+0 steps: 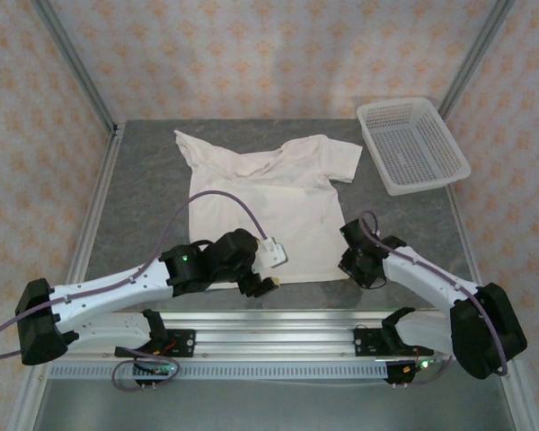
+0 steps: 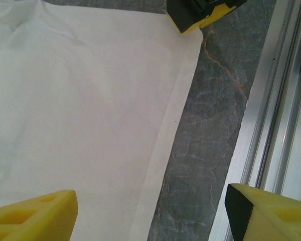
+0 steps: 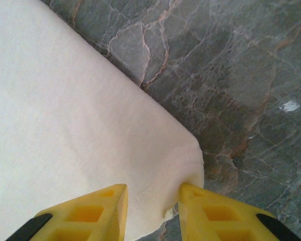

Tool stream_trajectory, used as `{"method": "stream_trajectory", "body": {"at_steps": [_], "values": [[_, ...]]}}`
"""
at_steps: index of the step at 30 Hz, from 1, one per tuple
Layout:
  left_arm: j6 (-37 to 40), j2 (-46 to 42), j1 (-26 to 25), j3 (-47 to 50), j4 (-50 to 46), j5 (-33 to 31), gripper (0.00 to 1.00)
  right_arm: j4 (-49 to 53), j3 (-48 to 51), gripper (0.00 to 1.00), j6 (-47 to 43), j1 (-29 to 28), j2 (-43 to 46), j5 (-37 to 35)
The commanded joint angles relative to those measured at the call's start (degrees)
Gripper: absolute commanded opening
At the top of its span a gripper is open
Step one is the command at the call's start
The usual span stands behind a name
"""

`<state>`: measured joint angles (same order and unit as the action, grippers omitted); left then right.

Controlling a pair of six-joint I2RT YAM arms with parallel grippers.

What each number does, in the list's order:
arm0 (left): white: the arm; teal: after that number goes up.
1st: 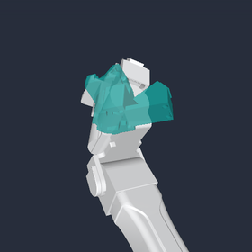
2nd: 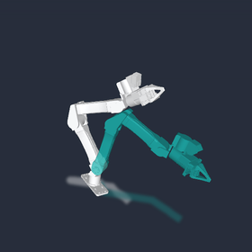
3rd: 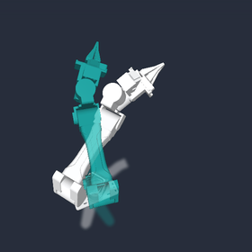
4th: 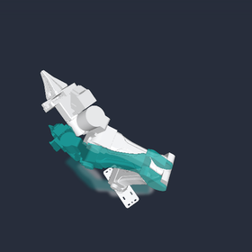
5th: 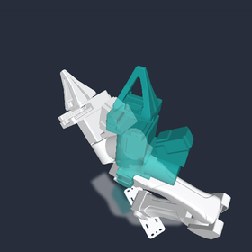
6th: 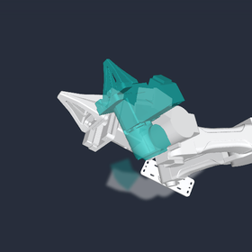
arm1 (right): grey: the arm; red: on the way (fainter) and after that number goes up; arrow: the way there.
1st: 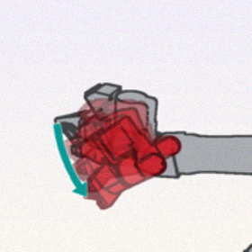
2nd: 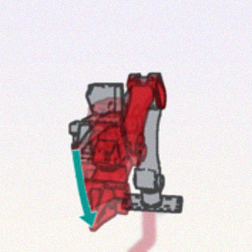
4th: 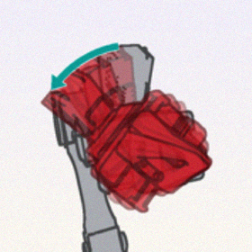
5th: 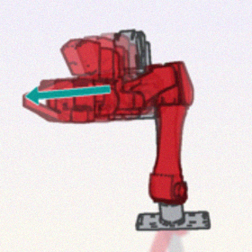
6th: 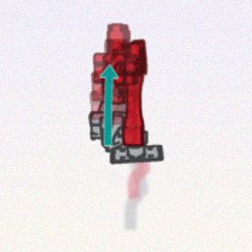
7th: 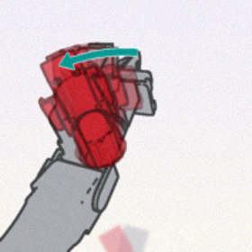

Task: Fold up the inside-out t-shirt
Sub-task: Turn the T-shirt inside out at the center of the table.

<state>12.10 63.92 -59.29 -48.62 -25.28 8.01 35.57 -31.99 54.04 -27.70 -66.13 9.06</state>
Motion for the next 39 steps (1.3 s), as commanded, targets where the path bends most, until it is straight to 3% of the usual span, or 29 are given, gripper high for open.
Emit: {"method": "stream_trajectory", "body": {"at_steps": [1, 6, 13, 18, 21, 29, 39], "values": [[0.0, -0.3, -0.7, 1.0, 1.4, -2.0, 0.78, -1.1, -0.1, 0.29, 0.9, -0.1, 0.2, 0.0], [-0.5, -0.1, -0.8, 1.2, 1.2, -2.1, 0.78, -0.3, 0.3, 0.31, 0.3, -0.1, 0.3, 2.6], [-1.5, 2.3, -1.2, 2.1, 4.5, -0.8, 0.78, -2.2, 0.6, 0.23, -0.2, -0.1, 0.2, 7.4], [-1.4, 2.6, -1.5, 2.6, 5.0, -1.7, 0.78, -1.5, 1.4, 0.38, -0.3, -0.2, -1.0, 7.1], [-1.3, 2.4, -1.5, 2.6, 4.1, -2.6, 0.78, 0.7, 1.8, 0.41, -0.8, -0.2, -0.7, 7.5], [-1.5, 2.9, -1.5, 3.1, 5.7, -3.0, 0.78, 2.5, 2.6, 0.41, -0.6, -0.2, 3.6, 6.4], [-1.9, 2.3, -1.5, 3.8, 5.2, -4.3, 0.78, -1.5, 2.7, 0.30, 0.5, -0.2, 1.1, 3.5]]}}
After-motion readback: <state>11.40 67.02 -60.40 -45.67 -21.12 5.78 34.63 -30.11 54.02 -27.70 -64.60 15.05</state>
